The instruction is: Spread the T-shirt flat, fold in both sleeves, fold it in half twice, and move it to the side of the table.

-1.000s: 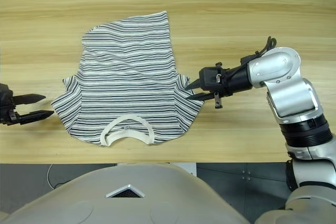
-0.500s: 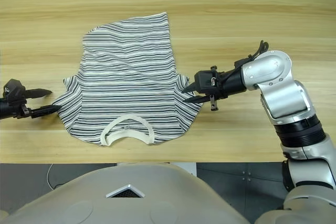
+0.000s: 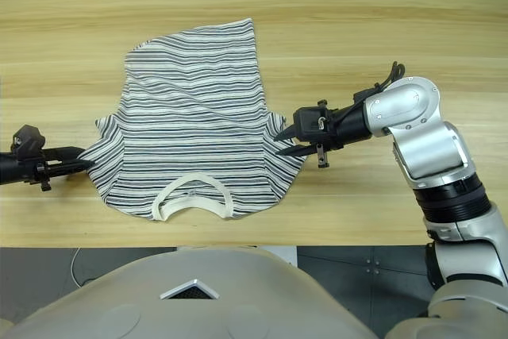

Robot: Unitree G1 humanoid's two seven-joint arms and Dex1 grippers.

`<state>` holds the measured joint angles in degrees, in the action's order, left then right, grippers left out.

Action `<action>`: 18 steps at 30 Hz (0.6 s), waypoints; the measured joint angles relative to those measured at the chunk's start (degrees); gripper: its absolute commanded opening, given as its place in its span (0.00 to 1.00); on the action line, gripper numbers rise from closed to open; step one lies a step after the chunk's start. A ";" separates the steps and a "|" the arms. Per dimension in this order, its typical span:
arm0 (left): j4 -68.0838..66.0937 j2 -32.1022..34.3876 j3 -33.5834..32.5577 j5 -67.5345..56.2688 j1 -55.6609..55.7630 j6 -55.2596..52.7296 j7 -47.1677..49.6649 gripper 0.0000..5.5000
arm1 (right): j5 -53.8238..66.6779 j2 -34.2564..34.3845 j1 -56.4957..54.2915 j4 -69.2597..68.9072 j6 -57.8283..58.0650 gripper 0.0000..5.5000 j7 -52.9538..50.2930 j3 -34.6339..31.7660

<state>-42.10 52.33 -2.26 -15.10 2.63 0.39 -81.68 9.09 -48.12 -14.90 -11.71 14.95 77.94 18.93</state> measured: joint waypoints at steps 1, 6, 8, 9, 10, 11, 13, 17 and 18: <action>-0.35 0.00 0.06 0.23 0.28 0.09 0.23 0.19 | -0.01 0.01 0.00 0.00 0.00 0.23 0.00 0.02; -1.35 0.01 0.02 0.24 0.36 0.78 0.63 0.05 | -0.02 0.03 0.00 0.00 0.00 0.23 0.00 0.20; -0.43 0.11 -0.28 -0.14 -0.29 0.61 -0.89 0.02 | -0.02 0.05 0.00 0.00 0.00 0.23 -0.01 0.24; 0.20 0.11 -0.32 -0.62 -0.84 -0.14 -2.02 0.02 | -0.02 0.06 0.00 0.00 0.00 0.23 -0.01 0.26; 1.03 0.07 -0.40 -1.51 -1.50 -1.17 -3.17 0.02 | -0.01 0.09 0.00 0.00 0.00 0.23 -0.01 0.27; 1.74 0.03 -0.51 -2.07 -2.02 -2.26 -3.71 0.02 | -0.02 0.10 0.00 0.00 0.00 0.23 -0.01 0.28; 3.03 -0.04 -1.15 -2.86 -2.49 -3.73 -4.78 0.02 | -0.02 0.13 0.00 0.00 0.00 0.23 -0.01 0.29; 4.47 -0.02 -3.25 -4.76 -2.48 -5.09 -5.10 0.02 | -0.02 0.20 0.00 0.00 0.00 0.23 -0.02 0.33; 4.53 -0.02 -4.08 -5.04 -2.36 -5.75 -5.12 0.02 | -0.02 0.24 0.00 0.00 0.00 0.23 -0.02 0.36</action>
<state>-37.57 52.31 -6.34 -20.14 0.26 -5.36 -86.80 9.07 -47.88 -14.90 -11.71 14.95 77.92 19.29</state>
